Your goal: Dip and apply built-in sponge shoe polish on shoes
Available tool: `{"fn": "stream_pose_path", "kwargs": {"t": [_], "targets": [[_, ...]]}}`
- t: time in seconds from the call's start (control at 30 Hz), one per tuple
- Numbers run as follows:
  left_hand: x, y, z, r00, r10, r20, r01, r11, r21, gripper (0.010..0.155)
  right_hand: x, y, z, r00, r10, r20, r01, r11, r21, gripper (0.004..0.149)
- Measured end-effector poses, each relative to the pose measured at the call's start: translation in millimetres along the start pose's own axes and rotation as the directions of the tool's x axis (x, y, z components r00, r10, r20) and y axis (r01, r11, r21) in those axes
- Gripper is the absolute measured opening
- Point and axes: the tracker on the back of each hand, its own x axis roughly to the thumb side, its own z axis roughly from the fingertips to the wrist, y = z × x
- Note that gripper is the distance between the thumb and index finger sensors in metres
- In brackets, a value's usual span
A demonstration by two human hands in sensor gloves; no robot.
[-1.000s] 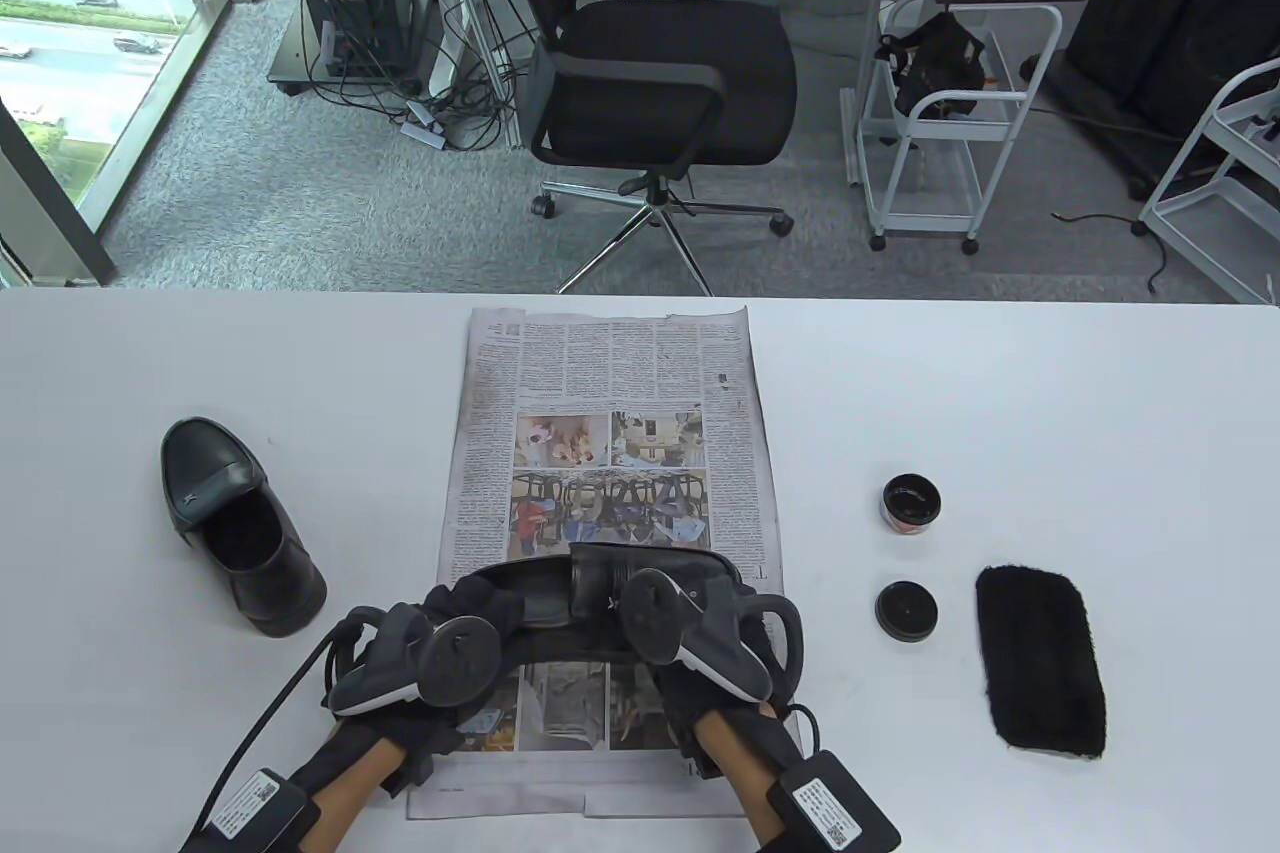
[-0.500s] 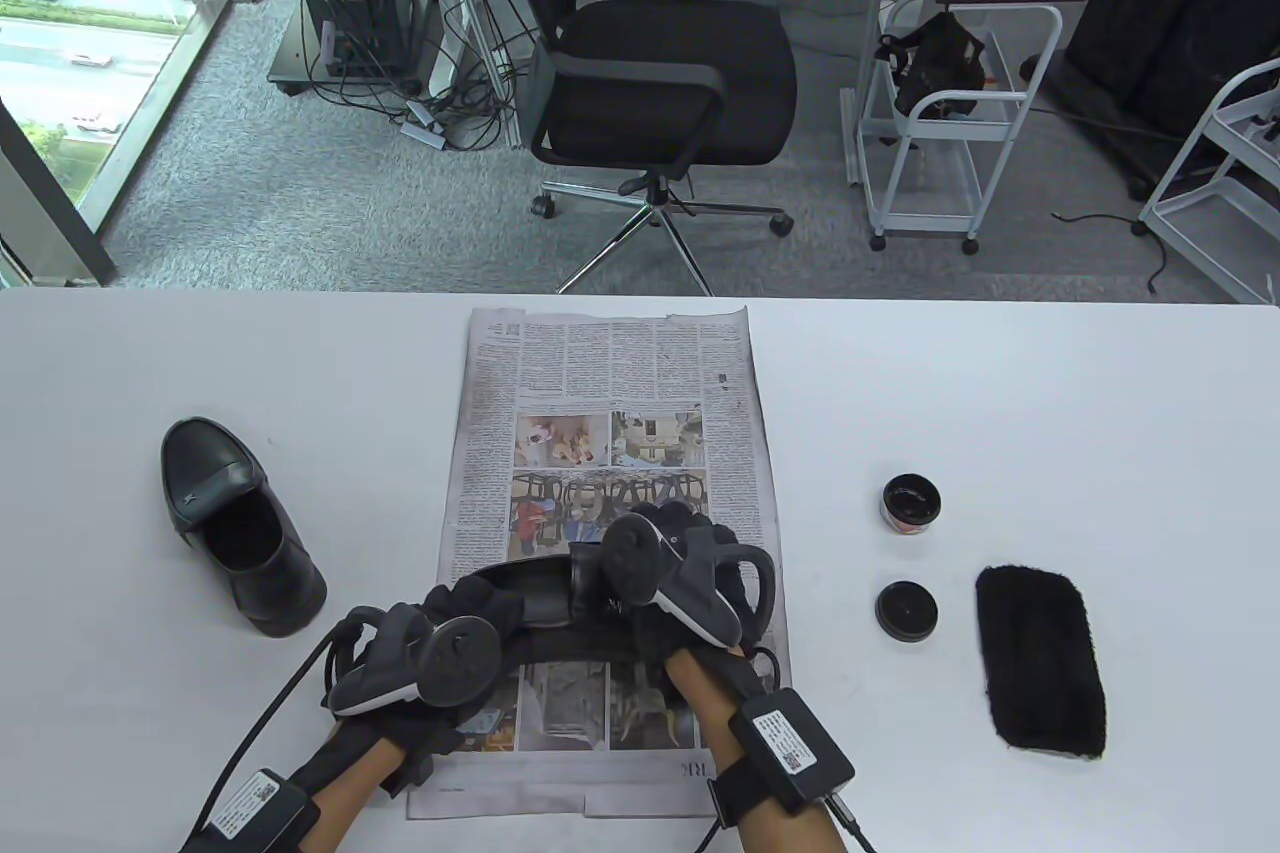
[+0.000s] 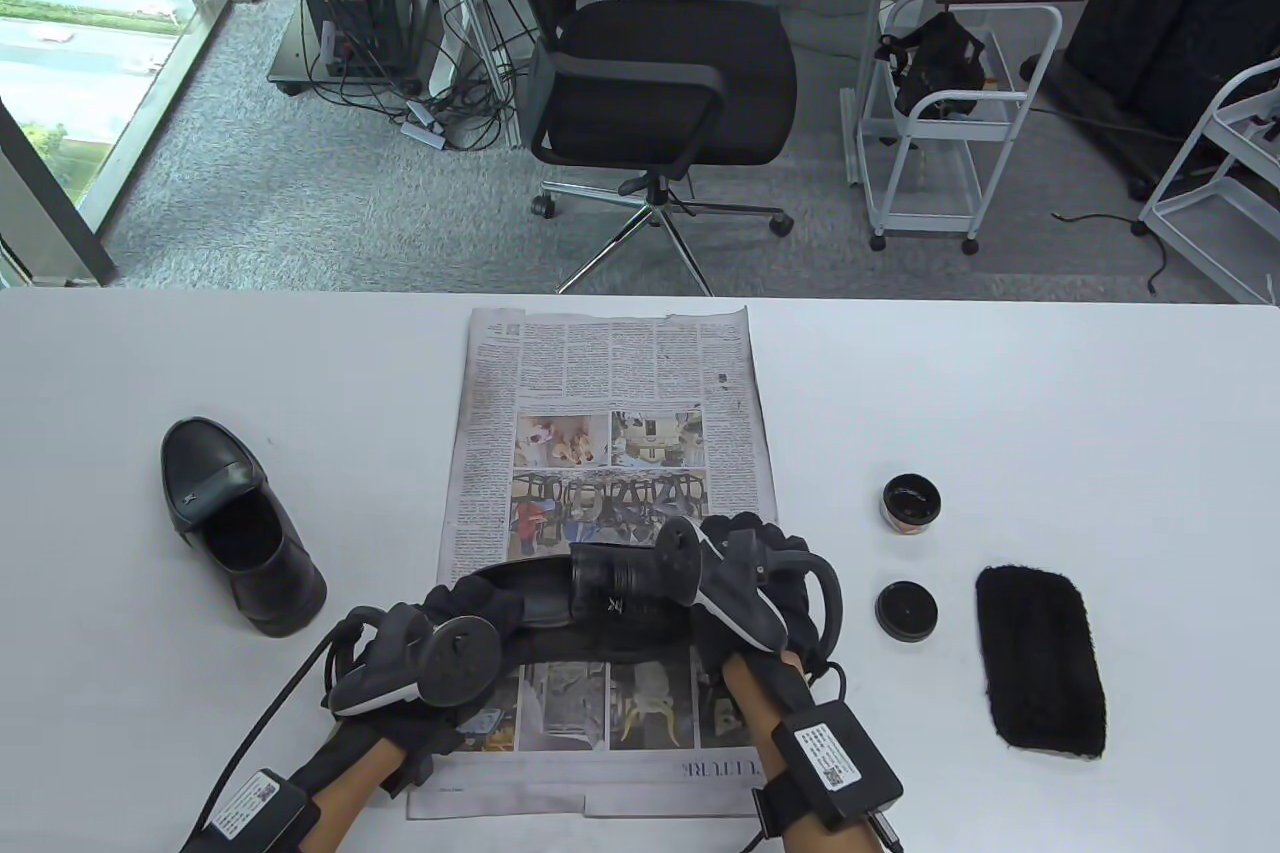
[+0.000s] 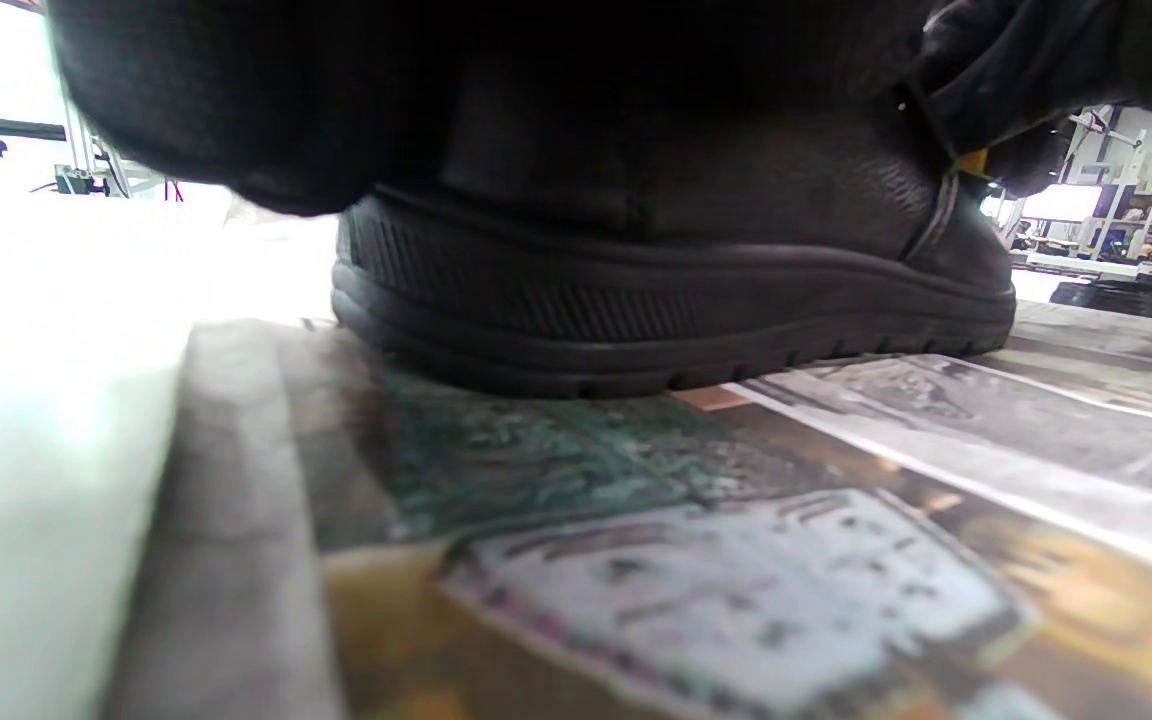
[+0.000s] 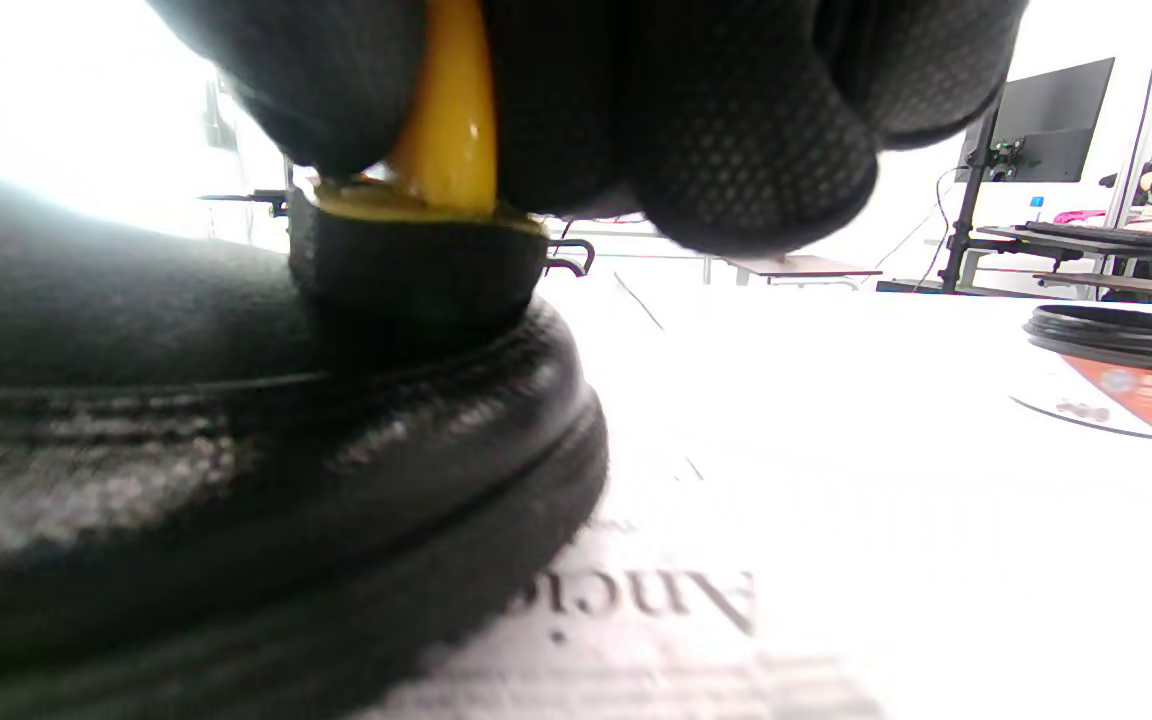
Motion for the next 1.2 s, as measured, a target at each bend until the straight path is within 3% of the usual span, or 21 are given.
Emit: {"fn": "stream_pose_path", "kwargs": {"t": [0.2, 0.47, 0.73, 0.97, 1.2], "targets": [[0, 0, 0, 1.000, -0.002, -0.002, 0.002, 1.000, 0.001, 0.051, 6, 0, 19, 0.998, 0.029, 0.055, -0.030, 0.999, 0.031, 0.045], [0, 0, 0, 1.000, -0.002, -0.001, 0.002, 1.000, 0.002, 0.051, 32, -5, 27, 0.976, -0.178, 0.129, 0.165, 0.981, 0.104, 0.045], [0, 0, 0, 1.000, -0.001, 0.000, 0.001, 1.000, 0.001, 0.051, 57, -14, 8, 0.954, -0.220, 0.206, 0.228, 0.973, -0.019, 0.045], [0, 0, 0, 1.000, -0.001, 0.002, 0.001, 1.000, 0.001, 0.051, 43, -5, -18, 0.980, -0.167, 0.112, 0.172, 0.985, -0.034, 0.046], [0, 0, 0, 1.000, -0.001, 0.001, 0.001, 1.000, 0.001, 0.051, 18, -1, -21, 0.998, -0.057, 0.020, 0.057, 0.998, -0.004, 0.046]]}}
